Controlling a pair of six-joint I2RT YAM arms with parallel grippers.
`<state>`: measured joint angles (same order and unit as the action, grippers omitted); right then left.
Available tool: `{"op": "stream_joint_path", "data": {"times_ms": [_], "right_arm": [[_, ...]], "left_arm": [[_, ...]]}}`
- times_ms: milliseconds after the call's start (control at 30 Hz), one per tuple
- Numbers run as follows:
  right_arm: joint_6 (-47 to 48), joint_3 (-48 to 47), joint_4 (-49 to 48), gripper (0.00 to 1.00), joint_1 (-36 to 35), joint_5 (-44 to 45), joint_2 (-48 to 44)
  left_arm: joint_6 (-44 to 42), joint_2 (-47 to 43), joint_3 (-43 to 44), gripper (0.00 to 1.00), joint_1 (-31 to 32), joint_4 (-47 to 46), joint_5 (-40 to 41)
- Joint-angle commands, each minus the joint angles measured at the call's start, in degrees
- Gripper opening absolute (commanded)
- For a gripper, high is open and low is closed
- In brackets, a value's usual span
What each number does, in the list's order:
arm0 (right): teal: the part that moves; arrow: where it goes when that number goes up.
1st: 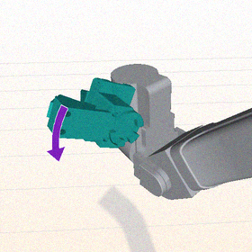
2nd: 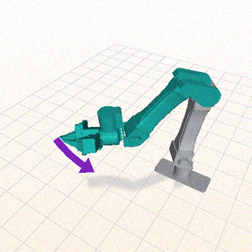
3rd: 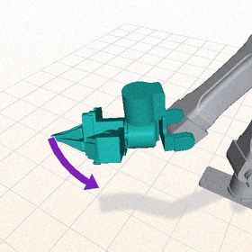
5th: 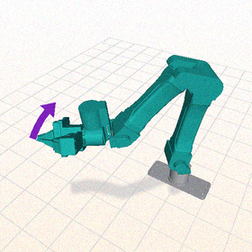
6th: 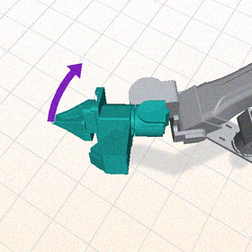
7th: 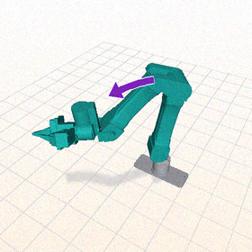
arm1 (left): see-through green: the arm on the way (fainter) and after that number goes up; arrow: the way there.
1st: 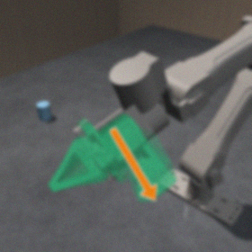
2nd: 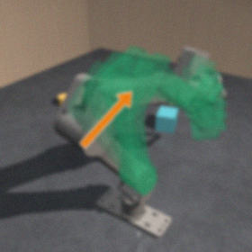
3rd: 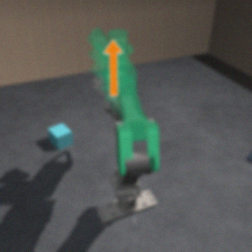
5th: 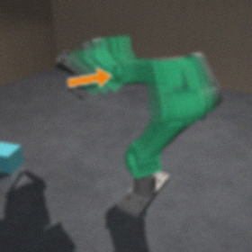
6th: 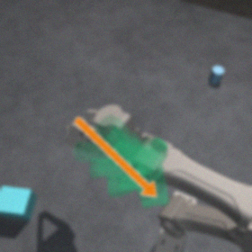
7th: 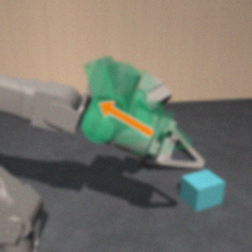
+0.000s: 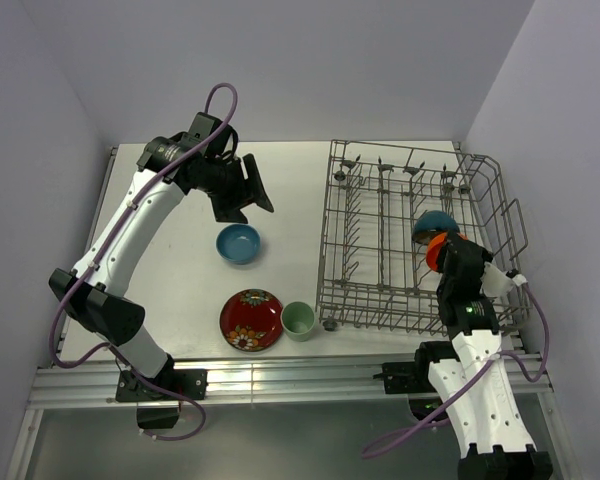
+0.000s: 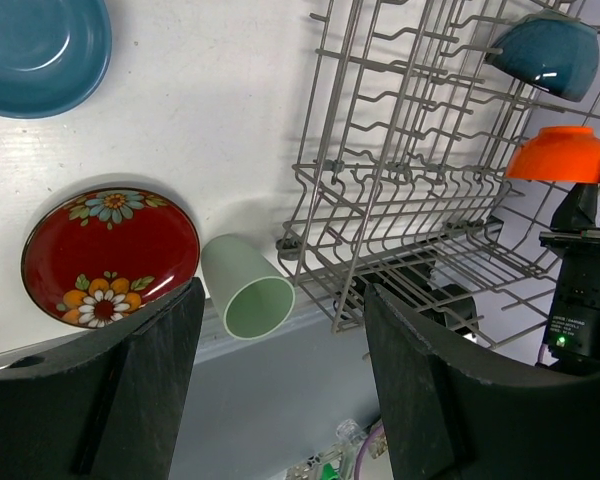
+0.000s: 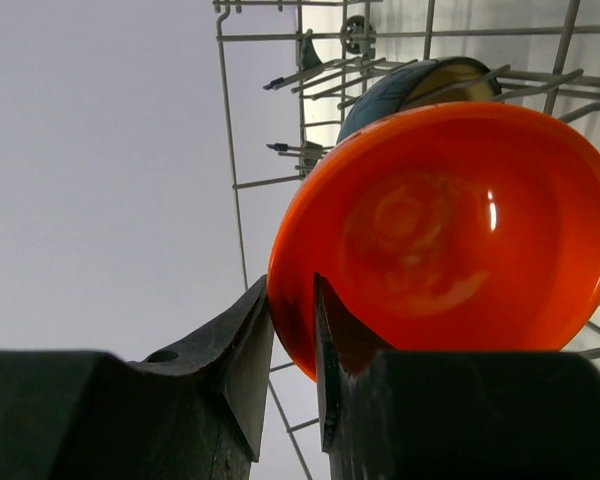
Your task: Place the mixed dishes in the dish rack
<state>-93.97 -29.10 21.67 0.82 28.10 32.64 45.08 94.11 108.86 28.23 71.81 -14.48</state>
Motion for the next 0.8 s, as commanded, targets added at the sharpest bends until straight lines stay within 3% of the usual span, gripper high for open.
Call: {"op": "stream_joint_path", "data": {"times_ms": [0,133,233,767], "right_arm": [[-0.9,2.2,5.3,0.28,-0.6,-0.9,0.1],[-0.9,2.1,6.0,0.31,-0.6,-1.1,-0.1],[-0.4,2.0,7.2,0.39,-0.6,-1.6,-0.5],[1.3,-0.5,14.3,0.42,-0.6,-4.1,-3.9]], "left_arm": [[-0.6,-0.8,0.4,0.71,0.2,-1.6,-1.7],[-0.5,-0.4,1.2,0.71,0.3,-1.4,-1.8],[-0.5,-0.5,0.9,0.71,0.2,-1.6,-1.8],[-0.9,0.6,2.3,0.71,0.3,-1.4,-1.8]]}}
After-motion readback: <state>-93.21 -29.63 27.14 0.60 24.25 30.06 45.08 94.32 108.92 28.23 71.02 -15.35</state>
